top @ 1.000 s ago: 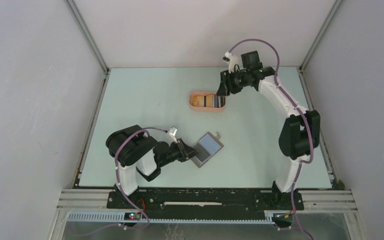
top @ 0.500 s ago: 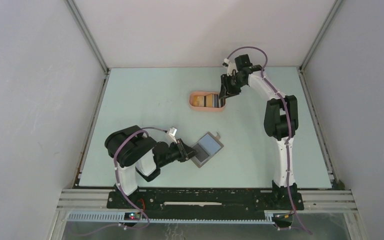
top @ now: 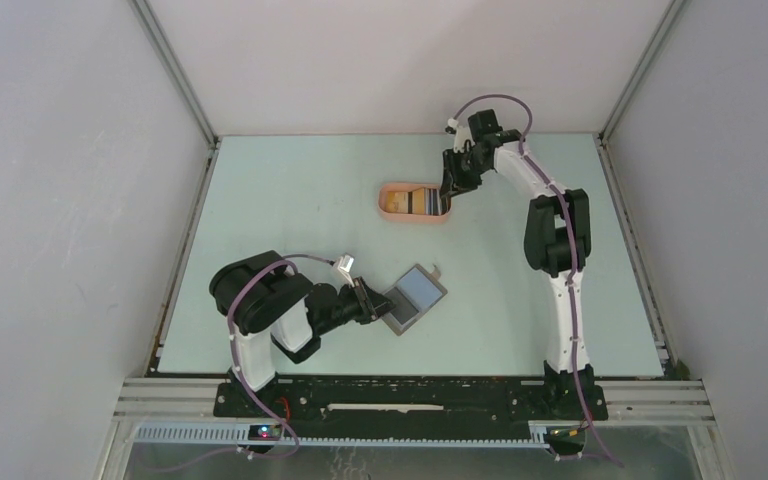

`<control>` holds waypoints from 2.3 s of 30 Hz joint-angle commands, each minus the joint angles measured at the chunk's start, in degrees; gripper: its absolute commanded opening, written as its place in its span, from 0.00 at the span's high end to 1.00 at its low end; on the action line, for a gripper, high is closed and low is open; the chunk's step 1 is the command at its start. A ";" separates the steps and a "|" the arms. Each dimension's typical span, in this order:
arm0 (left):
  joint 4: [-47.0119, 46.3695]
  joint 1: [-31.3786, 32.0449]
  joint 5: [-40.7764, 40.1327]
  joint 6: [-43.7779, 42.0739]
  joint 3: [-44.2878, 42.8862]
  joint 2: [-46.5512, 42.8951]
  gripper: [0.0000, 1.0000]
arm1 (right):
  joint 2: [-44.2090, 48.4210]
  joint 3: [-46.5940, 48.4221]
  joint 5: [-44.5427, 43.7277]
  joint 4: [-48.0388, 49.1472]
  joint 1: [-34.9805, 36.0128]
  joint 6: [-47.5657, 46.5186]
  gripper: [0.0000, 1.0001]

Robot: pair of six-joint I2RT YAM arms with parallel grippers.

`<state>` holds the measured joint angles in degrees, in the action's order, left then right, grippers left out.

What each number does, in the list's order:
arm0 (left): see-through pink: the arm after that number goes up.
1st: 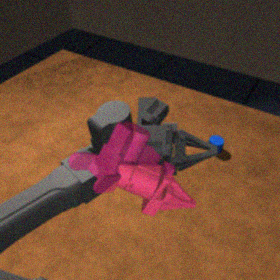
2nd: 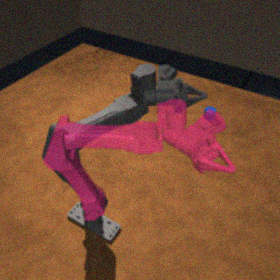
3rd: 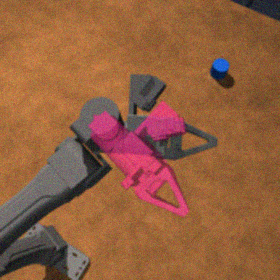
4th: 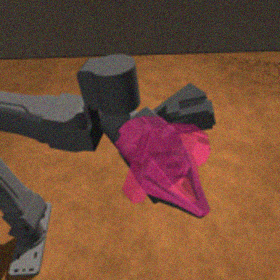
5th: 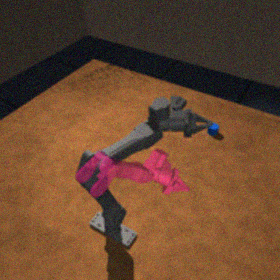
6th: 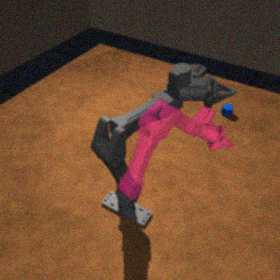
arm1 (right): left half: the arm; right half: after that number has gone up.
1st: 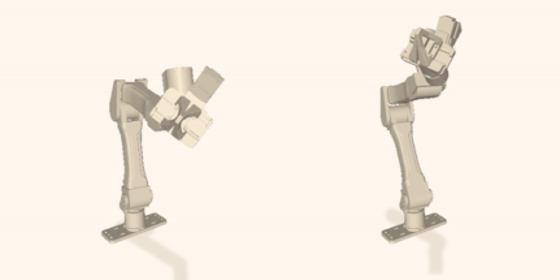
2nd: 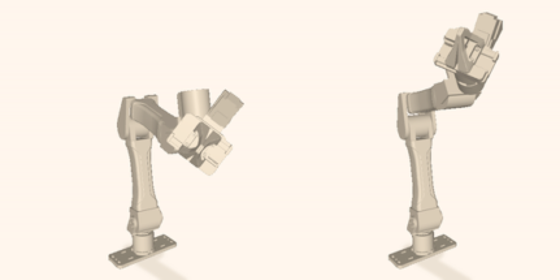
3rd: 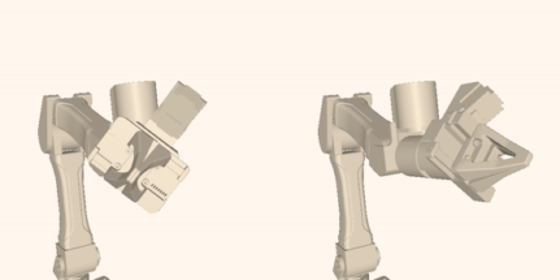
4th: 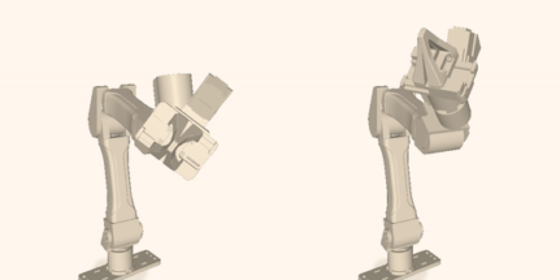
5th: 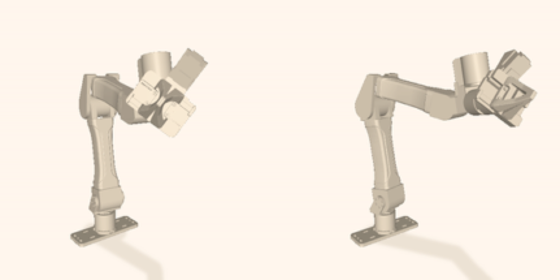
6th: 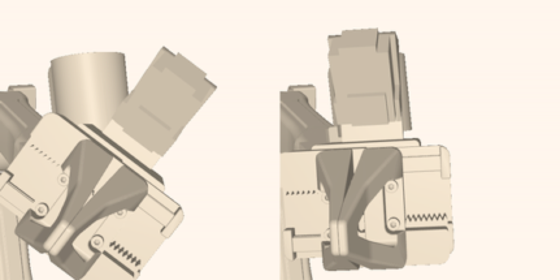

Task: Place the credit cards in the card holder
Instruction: Pick up the credit card from the storage box, then insert the credit card into the card holder.

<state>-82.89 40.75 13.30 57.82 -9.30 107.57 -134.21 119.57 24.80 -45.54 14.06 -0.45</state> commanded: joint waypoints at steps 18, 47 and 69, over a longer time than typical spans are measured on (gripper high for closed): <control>1.09 0.20 -0.54 -1.93 1.08 -2.67 0.81 | 4.69 0.39 -4.29 1.29 0.01 1.60 1.00; 3.27 0.25 1.00 -5.09 7.38 -24.06 0.57 | 42.60 -37.31 36.69 4.61 -2.82 -15.96 1.00; 64.10 7.59 -11.44 -18.84 7.45 -90.58 0.59 | 38.27 -48.91 38.48 5.01 10.86 -21.80 1.00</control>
<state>-27.33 48.12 3.92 39.05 -1.56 18.85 -91.50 68.75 66.74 -41.47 23.14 -25.67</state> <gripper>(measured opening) 0.419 0.008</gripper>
